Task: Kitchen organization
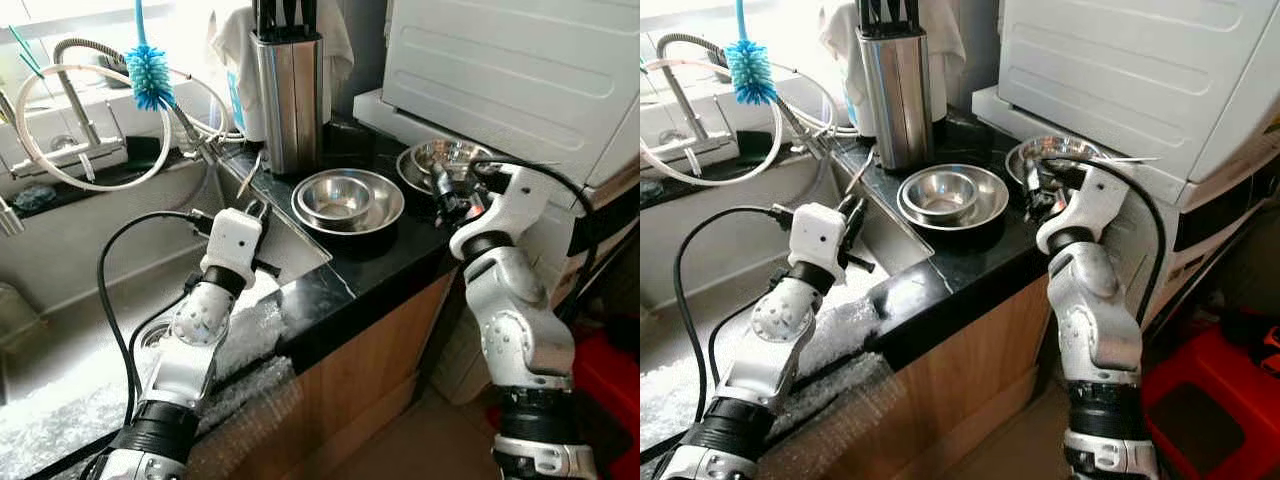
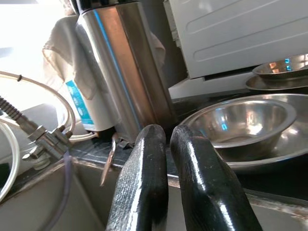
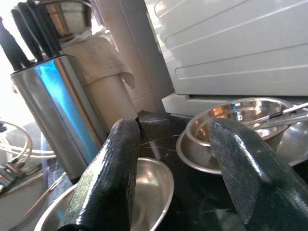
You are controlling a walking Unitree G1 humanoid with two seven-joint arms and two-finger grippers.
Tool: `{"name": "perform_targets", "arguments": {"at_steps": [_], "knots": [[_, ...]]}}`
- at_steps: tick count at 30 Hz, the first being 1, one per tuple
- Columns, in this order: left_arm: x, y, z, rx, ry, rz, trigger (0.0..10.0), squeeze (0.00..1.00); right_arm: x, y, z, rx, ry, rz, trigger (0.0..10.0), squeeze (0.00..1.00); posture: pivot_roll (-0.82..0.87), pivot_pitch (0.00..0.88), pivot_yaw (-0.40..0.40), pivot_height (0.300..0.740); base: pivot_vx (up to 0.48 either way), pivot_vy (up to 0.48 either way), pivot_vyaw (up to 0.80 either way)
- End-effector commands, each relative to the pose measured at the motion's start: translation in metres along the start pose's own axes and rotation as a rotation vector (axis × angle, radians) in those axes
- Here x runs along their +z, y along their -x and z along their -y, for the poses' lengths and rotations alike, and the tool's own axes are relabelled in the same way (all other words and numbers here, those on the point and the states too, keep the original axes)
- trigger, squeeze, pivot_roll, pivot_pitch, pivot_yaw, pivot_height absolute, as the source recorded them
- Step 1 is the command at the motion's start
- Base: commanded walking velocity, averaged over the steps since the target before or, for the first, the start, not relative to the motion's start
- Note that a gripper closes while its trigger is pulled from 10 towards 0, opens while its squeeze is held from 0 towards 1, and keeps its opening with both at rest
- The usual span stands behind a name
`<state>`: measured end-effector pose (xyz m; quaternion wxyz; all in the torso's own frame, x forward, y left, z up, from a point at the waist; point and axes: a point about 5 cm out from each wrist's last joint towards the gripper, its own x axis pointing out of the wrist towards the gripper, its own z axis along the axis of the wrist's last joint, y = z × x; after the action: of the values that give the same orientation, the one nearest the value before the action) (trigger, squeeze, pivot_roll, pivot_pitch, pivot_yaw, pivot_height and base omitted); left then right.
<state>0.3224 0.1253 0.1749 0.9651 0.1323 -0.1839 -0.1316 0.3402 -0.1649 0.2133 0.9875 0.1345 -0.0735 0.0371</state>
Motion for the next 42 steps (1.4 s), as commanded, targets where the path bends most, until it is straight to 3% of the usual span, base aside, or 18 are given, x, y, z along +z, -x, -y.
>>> {"name": "perform_targets", "arguments": {"at_steps": [1,5,7,11,17,22,27,37,42], "knots": [[0.000,-0.001,0.000,-0.007,-0.005,-0.004,10.0,0.00,0.005,-0.005,0.000,0.002,0.006,0.004,10.0,0.00,-0.19,0.000,0.011,0.740,0.000,0.000,0.00],[-0.001,-0.001,0.000,0.004,0.016,-0.014,10.0,0.00,0.006,-0.007,0.000,0.002,0.011,0.005,10.0,0.00,-0.19,0.000,0.008,0.740,0.000,0.000,0.00],[-0.004,0.000,-0.001,0.041,0.088,-0.038,10.0,0.00,0.003,-0.006,-0.004,0.014,0.042,0.005,10.0,0.00,-0.18,0.000,0.008,0.740,0.000,0.000,0.00],[-0.005,0.000,-0.003,0.065,0.128,-0.047,10.0,0.00,0.000,-0.005,-0.008,0.031,0.042,0.005,10.0,0.00,-0.18,0.000,0.008,0.740,0.000,0.000,0.00],[0.000,-0.008,-0.023,0.221,0.321,-0.052,10.0,0.00,-0.010,0.008,-0.015,0.055,0.084,0.008,10.0,0.00,-0.19,0.000,0.014,0.740,0.000,0.000,0.00],[0.015,-0.017,-0.042,0.315,0.421,0.002,10.0,0.00,-0.006,0.010,-0.016,0.061,0.125,0.031,10.0,0.00,-0.19,0.000,0.013,0.740,0.000,0.000,0.00],[0.026,-0.020,-0.046,0.305,0.381,0.034,10.0,0.00,-0.001,0.013,-0.013,0.051,0.154,0.067,10.0,0.00,-0.19,0.000,0.015,0.740,0.000,0.000,0.00],[0.013,-0.013,-0.047,0.302,0.348,-0.033,10.0,0.00,-0.008,0.021,-0.012,0.046,0.179,0.059,10.0,0.00,-0.19,0.000,0.017,0.740,0.000,0.000,0.25],[0.011,-0.013,-0.048,0.300,0.339,-0.041,10.0,0.00,-0.009,0.023,-0.014,0.042,0.150,0.063,10.0,0.00,-0.19,0.000,0.022,0.740,0.256,0.000,0.25]]}}
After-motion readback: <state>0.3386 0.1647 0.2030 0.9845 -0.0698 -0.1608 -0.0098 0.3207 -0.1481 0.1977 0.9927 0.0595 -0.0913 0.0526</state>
